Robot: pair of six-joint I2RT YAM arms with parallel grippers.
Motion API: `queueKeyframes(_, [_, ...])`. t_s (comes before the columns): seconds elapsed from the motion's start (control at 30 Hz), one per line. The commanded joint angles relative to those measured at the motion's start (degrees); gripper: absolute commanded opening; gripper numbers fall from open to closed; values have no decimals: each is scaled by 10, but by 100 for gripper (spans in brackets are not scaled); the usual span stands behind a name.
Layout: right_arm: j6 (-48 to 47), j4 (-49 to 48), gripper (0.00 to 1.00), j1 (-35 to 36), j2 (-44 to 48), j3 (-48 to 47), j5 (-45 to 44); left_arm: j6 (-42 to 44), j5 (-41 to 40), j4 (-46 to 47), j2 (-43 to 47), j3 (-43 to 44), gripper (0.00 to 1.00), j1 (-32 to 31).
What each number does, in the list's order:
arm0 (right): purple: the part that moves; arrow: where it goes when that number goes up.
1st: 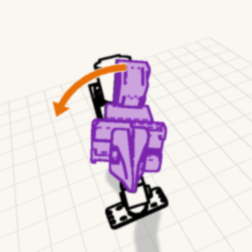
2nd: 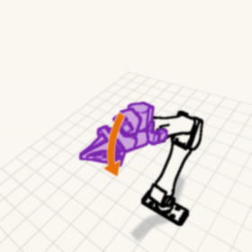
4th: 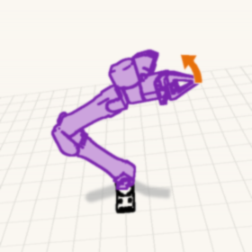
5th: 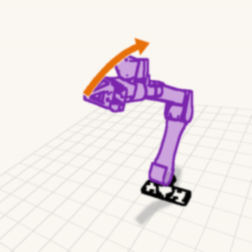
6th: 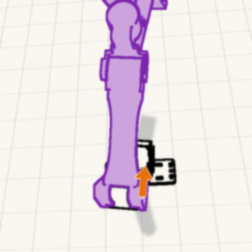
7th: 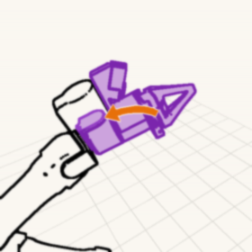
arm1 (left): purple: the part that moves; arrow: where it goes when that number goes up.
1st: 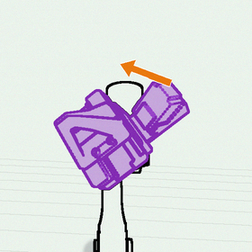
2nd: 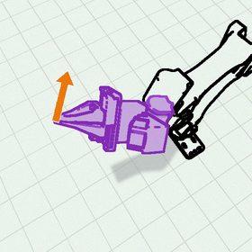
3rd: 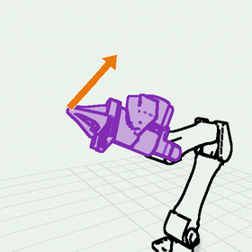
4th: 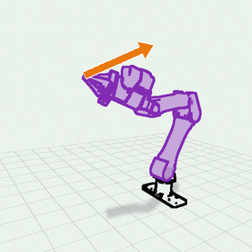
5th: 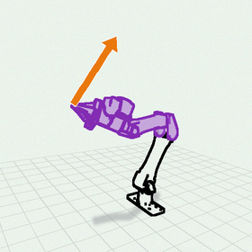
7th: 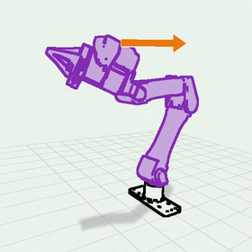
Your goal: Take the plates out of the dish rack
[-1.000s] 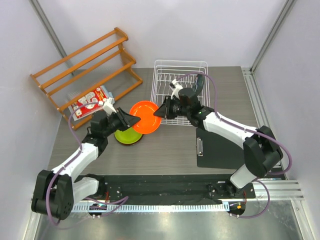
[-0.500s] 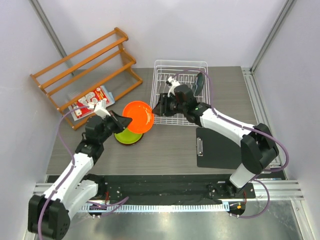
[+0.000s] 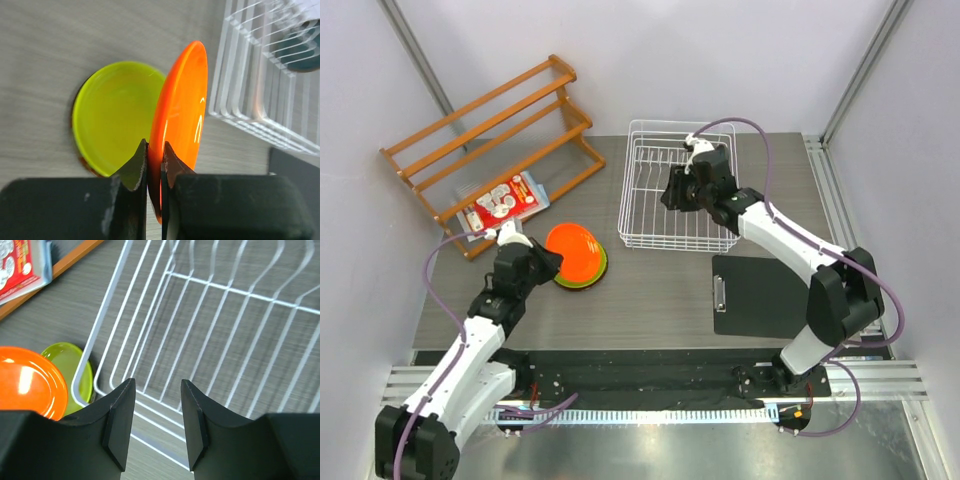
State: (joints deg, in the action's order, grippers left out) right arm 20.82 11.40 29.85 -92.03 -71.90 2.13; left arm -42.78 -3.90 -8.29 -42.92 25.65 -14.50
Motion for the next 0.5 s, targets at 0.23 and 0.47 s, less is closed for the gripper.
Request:
queueKeyframes(0.23, [-52,29,47,-101,28,-74,-67,-23,-27,36,-59,-36,3,2])
queueKeyframes(0.47, [-67,47,51,-119,-20,-120,-102,-22,-39,33,-52,-43,58,2])
